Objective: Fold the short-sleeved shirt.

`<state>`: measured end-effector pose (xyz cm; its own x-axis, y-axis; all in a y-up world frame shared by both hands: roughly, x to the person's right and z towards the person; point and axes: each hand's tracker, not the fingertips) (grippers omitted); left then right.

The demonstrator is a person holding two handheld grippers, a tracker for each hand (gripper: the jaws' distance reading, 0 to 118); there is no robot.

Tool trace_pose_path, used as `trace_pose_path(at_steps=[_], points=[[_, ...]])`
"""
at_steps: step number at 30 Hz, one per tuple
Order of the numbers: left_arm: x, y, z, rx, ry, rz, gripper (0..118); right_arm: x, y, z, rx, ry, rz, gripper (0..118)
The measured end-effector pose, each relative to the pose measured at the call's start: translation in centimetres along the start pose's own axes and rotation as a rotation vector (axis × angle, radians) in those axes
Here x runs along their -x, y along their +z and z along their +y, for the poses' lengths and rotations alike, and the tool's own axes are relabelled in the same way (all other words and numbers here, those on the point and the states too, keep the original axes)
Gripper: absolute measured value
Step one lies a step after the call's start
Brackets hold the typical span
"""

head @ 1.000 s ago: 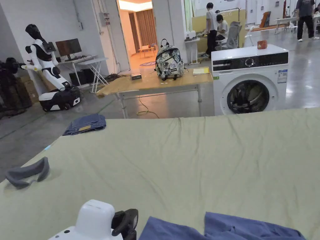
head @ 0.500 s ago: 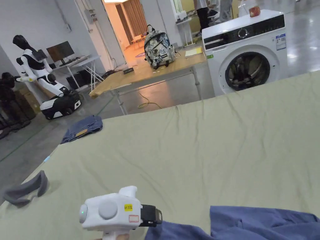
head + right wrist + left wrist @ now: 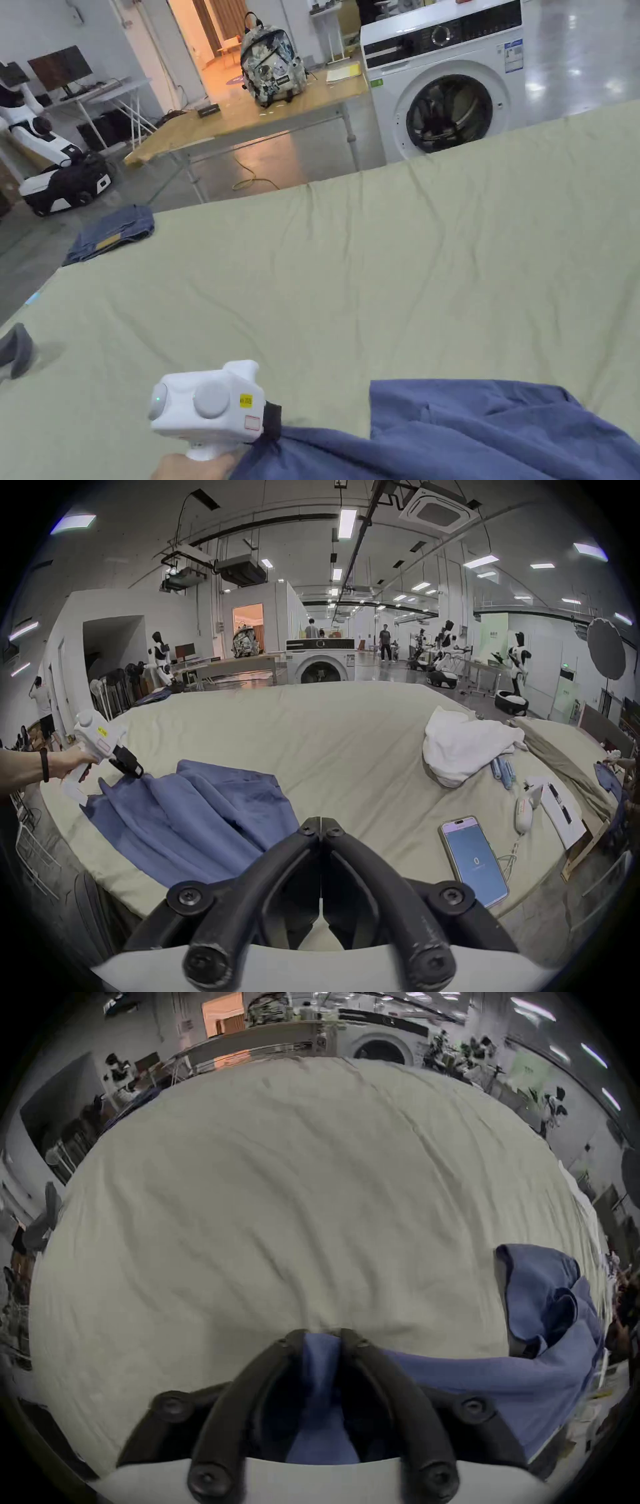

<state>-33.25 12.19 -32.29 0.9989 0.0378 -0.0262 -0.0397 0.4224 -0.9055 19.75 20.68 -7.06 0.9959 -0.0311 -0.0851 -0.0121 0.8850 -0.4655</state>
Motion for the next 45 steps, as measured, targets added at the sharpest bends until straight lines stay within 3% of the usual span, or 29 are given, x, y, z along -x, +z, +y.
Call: trace_pose_path(at_steps=[1, 4, 6, 8, 10, 16, 17, 19, 20, 22, 24, 27, 30, 33, 35, 45], points=[[0.0, -0.2, 0.0, 0.009, 0.004, -0.008, 2, 0.0, 0.0, 0.0, 0.006, -0.008, 0.0, 0], [0.7, -1.6, 0.0, 0.015, 0.007, 0.002, 1, 0.0, 0.0, 0.0, 0.036, -0.066, -0.029, 0], [1.2, -2.2, 0.2, 0.022, 0.012, 0.003, 1, -0.1, -0.4, -0.4, 0.107, -0.121, -0.132, 3], [0.4, -0.5, 0.2, 0.02, 0.032, -0.005, 1, -0.2, -1.4, -1.2, 0.163, -0.187, -0.129, 38], [0.7, -0.4, 0.1, 0.02, 0.031, -0.013, 1, -0.5, -2.2, -2.3, 0.192, -0.248, -0.073, 53], [-1.6, 1.1, -1.4, 0.009, 0.008, -0.01, 1, -1.9, -5.9, -4.7, 0.269, -0.486, -0.045, 52], [-1.8, 1.2, -1.6, 0.006, 0.003, -0.01, 1, -1.8, -6.5, -5.0, 0.275, -0.486, -0.042, 47], [-1.8, 1.2, -1.7, 0.001, 0.001, -0.012, 1, -2.1, -7.5, -5.4, 0.329, -0.522, 0.009, 25], [-1.8, 1.3, -1.8, 0.003, 0.006, -0.018, 0, -2.1, -7.9, -5.8, 0.331, -0.529, 0.019, 25], [-1.9, 1.4, -2.0, 0.0, 0.01, -0.022, 0, -1.3, -8.5, -6.1, 0.341, -0.502, 0.002, 21], [-1.6, 1.3, -1.9, -0.001, 0.023, -0.03, 0, -1.3, -9.4, -7.0, 0.358, -0.496, 0.014, 5], [-1.8, 1.6, -2.2, -0.018, 0.031, -0.024, 0, -1.4, -9.3, -7.8, 0.34, -0.533, 0.012, 3], [-3.3, 4.0, -5.3, -0.262, -0.107, 0.034, 0, -1.4, -7.3, -6.5, 0.276, -0.511, 0.042, 3], [-2.7, 8.2, -7.4, -0.358, -0.084, -0.095, 0, -1.6, -4.4, -4.1, 0.149, -0.424, 0.085, 3], [-1.4, 11.5, -8.1, -0.472, -0.079, -0.1, 0, -1.3, -2.9, -1.9, 0.085, -0.337, 0.098, 3], [3.4, 32.4, -9.5, -0.964, 0.032, -0.137, 0, 3.0, 1.6, 12.6, -0.213, -0.103, 0.144, 3]])
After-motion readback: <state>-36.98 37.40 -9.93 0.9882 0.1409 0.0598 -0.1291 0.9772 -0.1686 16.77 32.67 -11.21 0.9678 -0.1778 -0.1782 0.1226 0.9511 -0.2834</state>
